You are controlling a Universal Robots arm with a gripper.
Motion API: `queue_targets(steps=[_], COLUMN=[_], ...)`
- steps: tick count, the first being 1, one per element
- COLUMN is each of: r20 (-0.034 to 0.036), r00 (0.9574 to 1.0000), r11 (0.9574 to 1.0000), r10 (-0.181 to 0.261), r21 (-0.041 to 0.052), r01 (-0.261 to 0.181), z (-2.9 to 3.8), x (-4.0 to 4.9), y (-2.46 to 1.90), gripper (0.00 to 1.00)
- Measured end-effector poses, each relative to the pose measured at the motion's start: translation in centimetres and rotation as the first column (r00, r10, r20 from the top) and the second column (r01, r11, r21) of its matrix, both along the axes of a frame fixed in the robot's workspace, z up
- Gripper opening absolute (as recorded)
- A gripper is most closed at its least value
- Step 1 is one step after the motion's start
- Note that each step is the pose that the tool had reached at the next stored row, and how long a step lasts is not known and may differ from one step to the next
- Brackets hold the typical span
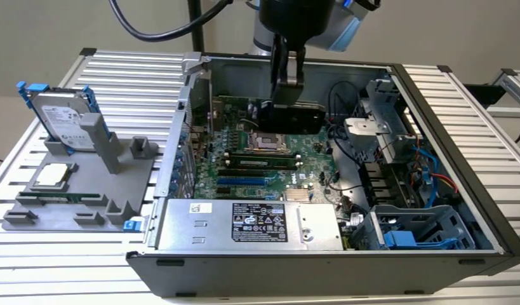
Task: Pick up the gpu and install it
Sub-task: 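Insert the gpu into the slot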
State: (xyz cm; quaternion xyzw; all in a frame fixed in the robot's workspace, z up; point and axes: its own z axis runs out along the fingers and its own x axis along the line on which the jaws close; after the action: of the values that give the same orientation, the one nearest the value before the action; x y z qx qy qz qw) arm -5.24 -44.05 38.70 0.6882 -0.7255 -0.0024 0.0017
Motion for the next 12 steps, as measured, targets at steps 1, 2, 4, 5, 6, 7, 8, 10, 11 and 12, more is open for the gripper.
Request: queue_targets(steps=[1,2,4,5,6,7,8,10,11,12], r20=[0.0,0.0,-0.0001,0.0,-0.0001,-0.0001,0.0,-0.0001,0.0,-0.0001], r00=[1.0,1.0,1.0,1.0,1.0,1.0,1.0,1.0,1.0,1.0], r11=[1.0,1.0,1.0,1.0,1.0,1.0,0.9999,0.9999,0.9999,0.9999], r10=[0.0,0.0,0.0,0.0,0.0,0.0,0.0,0.0,0.0,0.0], r21=[-0.0013,-0.0025,-0.0051,-0.0063,-0.0075,-0.0088,-0.01,-0.0128,-0.0139,-0.0152], r01=[0.0,0.0,0.0,0.0,0.0,0.0,0.0,0.0,0.0,0.0], z=[-0.04,-0.08,-0.17,-0.21,-0.25,-0.29,-0.34,-0.42,-0.47,-0.51], x=[0.0,0.0,0.0,0.0,0.0,0.0,0.0,0.0,0.0,0.0], y=[0.01,0.01,0.02,0.03,0.04,0.04,0.05,0.07,0.07,0.08], gripper=[0.0,0.0,0.0,0.0,0.0,0.0,0.0,0.0,0.0,0.0])
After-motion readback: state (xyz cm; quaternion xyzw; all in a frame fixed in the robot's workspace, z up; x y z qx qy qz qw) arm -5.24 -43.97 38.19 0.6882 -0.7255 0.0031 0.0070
